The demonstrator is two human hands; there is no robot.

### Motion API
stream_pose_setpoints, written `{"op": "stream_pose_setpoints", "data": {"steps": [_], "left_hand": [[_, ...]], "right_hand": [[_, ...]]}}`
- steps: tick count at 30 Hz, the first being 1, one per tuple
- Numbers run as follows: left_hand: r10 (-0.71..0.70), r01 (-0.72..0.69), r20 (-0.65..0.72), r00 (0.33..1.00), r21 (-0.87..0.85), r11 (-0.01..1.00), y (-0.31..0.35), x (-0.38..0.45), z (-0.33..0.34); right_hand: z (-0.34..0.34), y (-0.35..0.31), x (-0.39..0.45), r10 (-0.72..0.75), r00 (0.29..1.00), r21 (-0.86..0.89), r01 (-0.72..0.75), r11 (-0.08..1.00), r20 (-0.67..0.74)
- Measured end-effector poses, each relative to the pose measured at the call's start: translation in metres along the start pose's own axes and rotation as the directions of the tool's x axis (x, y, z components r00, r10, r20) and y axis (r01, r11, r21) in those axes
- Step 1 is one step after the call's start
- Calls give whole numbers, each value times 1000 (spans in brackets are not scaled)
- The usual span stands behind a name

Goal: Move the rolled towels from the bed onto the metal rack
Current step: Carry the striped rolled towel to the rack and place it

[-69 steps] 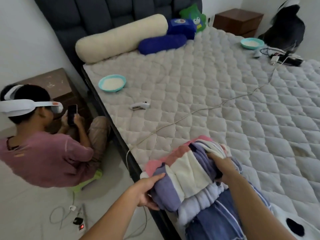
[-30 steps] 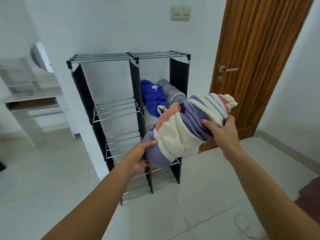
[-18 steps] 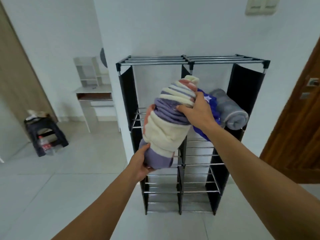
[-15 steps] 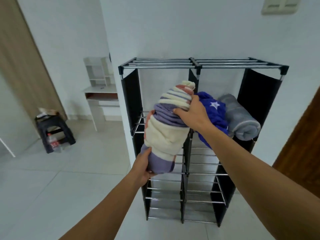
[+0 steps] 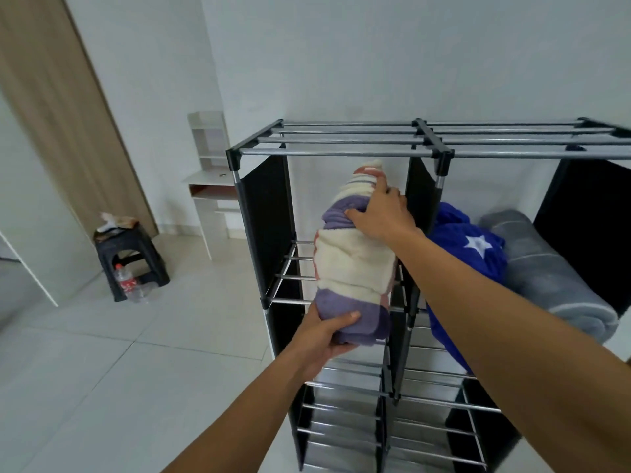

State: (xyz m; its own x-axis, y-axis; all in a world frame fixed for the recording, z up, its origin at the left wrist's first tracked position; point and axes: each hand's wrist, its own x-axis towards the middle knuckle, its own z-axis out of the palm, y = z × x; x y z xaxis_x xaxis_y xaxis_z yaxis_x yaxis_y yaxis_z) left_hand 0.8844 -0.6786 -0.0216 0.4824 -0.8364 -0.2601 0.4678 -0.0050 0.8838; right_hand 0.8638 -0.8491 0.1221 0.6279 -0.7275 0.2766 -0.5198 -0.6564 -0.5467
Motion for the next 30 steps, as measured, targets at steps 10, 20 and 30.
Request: {"op": "stream_pose_setpoints", "data": {"steps": [10,20,30], "left_hand": [[-97,126,-82,992,544,829,32,17,4],[164,-145,69,984,848,509,29,58,4],[273,-263,145,951,843,469,32,66,13]], "right_hand": [[55,39,27,213,960,56,-227,972,181],[69,51,33,420,872,75,-451,890,252],[56,51,37,268,961,24,-270,963,64]]}}
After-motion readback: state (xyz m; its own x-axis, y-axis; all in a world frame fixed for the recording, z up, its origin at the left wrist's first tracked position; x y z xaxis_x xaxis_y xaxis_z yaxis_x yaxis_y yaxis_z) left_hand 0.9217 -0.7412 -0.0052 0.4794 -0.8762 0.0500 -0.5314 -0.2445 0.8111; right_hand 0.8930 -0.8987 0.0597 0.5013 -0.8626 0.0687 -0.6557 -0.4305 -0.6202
